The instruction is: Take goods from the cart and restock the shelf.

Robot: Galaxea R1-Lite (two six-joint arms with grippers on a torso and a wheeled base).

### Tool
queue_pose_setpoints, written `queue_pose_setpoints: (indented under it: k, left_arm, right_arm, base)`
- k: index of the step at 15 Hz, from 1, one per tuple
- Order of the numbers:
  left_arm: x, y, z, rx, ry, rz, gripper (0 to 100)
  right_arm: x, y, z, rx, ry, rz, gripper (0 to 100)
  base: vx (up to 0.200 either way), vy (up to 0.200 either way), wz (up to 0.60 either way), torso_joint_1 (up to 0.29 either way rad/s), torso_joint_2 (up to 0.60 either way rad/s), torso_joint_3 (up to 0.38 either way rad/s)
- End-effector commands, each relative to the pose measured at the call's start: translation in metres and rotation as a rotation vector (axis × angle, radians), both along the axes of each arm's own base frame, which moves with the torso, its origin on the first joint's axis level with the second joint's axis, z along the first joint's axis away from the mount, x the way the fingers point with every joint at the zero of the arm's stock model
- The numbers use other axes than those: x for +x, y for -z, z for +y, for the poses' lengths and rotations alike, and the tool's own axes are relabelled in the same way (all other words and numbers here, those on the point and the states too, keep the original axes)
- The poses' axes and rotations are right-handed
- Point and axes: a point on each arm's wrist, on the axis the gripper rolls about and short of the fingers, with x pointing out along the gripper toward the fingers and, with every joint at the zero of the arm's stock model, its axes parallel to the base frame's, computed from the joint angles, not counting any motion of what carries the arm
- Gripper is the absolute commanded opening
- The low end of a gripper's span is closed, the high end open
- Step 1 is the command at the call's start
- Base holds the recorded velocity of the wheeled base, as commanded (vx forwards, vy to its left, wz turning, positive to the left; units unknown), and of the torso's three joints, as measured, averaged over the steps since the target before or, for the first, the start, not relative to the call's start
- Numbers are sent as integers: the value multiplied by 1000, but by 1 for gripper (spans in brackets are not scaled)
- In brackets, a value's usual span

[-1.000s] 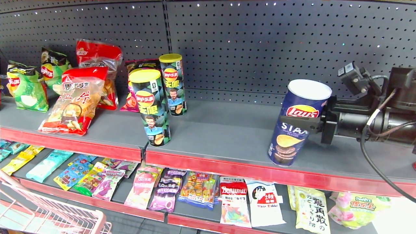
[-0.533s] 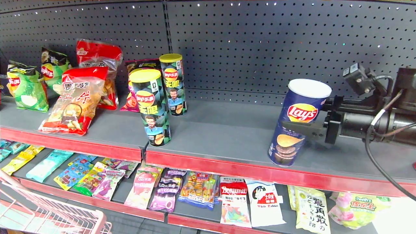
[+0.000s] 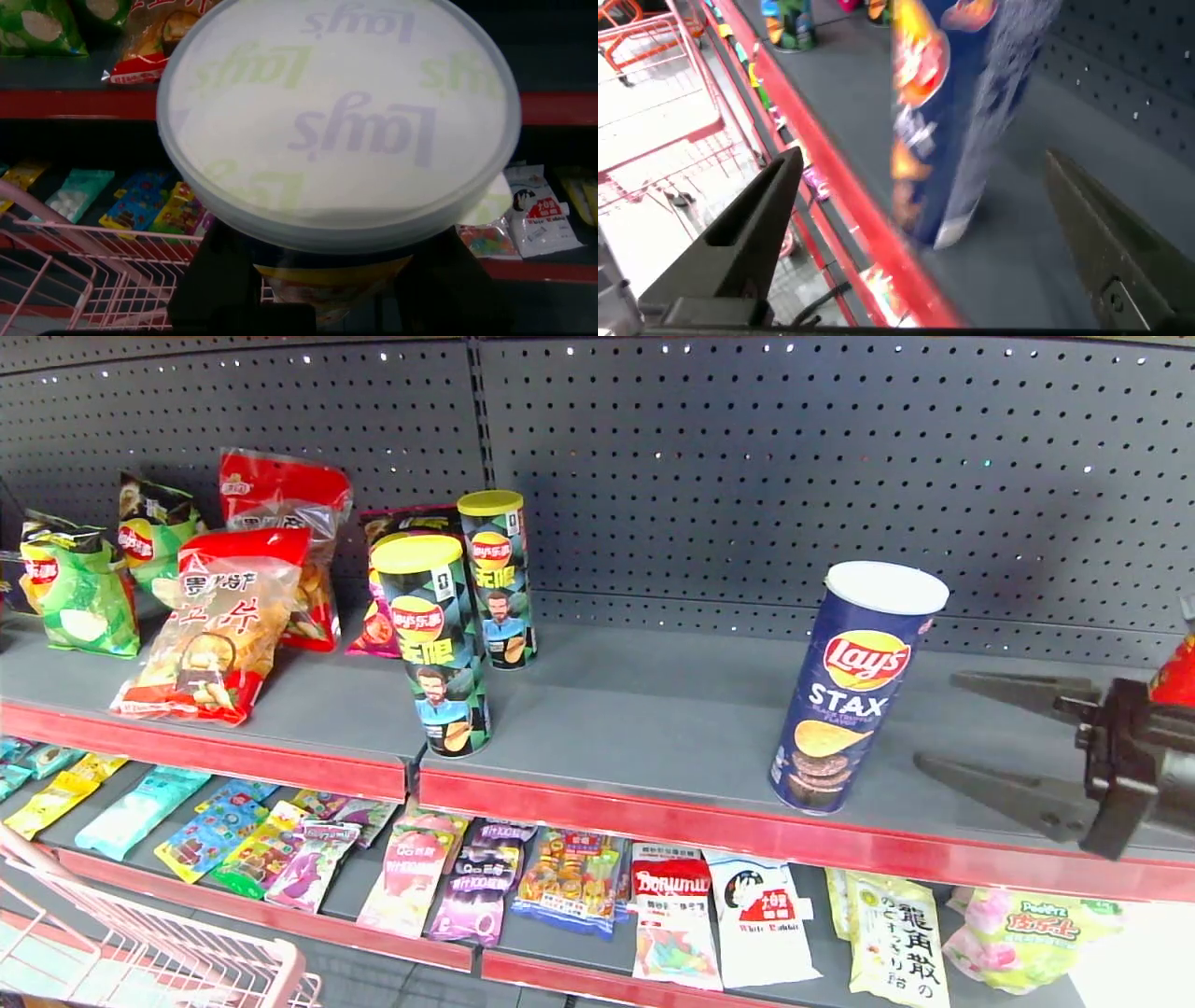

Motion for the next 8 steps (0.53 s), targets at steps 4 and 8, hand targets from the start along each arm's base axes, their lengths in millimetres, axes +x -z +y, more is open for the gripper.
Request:
queue_pose_setpoints:
  k: [4,8]
  left_arm:
    - [1,1,-1,1,41,11,0]
    - [2,4,-1,3,43,19,0]
  right_arm:
    - [-96,21,-26,2,446,-105,100]
    - [-144,43,-33,50,775,-107,100]
  base:
    - [0,0,0,0,0,0]
    - [0,0,0,0,0,0]
